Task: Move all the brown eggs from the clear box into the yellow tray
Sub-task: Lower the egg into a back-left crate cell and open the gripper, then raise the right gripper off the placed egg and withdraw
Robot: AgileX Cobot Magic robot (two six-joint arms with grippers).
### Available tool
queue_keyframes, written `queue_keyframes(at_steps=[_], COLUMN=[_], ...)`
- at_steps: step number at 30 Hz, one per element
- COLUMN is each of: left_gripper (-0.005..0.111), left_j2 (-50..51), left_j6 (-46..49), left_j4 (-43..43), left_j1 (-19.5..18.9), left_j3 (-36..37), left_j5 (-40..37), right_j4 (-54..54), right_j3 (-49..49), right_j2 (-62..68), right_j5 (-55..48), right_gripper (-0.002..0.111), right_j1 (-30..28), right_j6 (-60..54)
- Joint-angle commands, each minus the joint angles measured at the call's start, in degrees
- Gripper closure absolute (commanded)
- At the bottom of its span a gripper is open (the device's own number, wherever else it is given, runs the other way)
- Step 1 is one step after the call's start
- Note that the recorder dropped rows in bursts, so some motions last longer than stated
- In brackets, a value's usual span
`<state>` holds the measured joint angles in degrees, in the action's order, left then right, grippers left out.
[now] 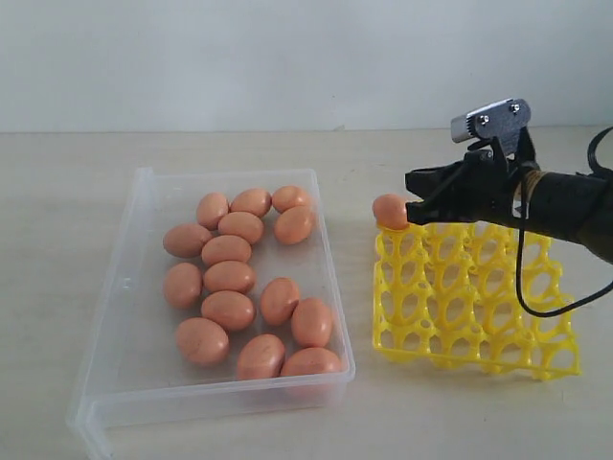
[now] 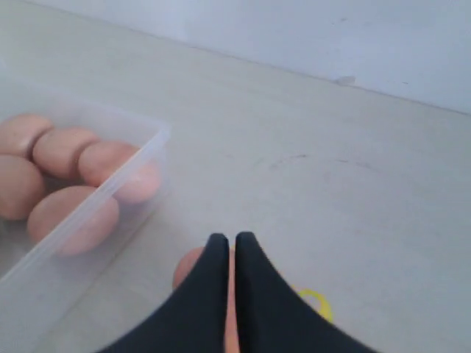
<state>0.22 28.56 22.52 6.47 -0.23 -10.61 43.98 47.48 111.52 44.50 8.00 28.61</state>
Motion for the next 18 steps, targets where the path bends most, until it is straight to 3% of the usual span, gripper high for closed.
queue_keyframes(at_steps=[1,7,13,18], left_gripper=[0.029,0.029,0.029,0.029], left_j2=[-0.22,-0.22,-0.22,-0.22], left_j6=[-0.45,-0.45,-0.45,-0.45], left_j4=[0.38,0.38,0.38,0.38], left_j1=[0.12,0.12,0.12,0.12], left_j3=[0.23,0.23,0.23,0.23], left_j5=[0.41,0.41,0.41,0.41], right_j4=[-2.44,2.44,2.57,-0.89], right_j3=[-0.08,-0.08,-0.18,-5.37], right_j2=[0.83,4.95,5.05,-7.85], right_j5=[-0.15,-1.07,-11.47,3.19], right_gripper=[0.109,0.109,0.109,0.109], right_j1=[0.03,0.03,-0.07,-0.07], right_j6=[-1.08,2.53,1.38,-4.37])
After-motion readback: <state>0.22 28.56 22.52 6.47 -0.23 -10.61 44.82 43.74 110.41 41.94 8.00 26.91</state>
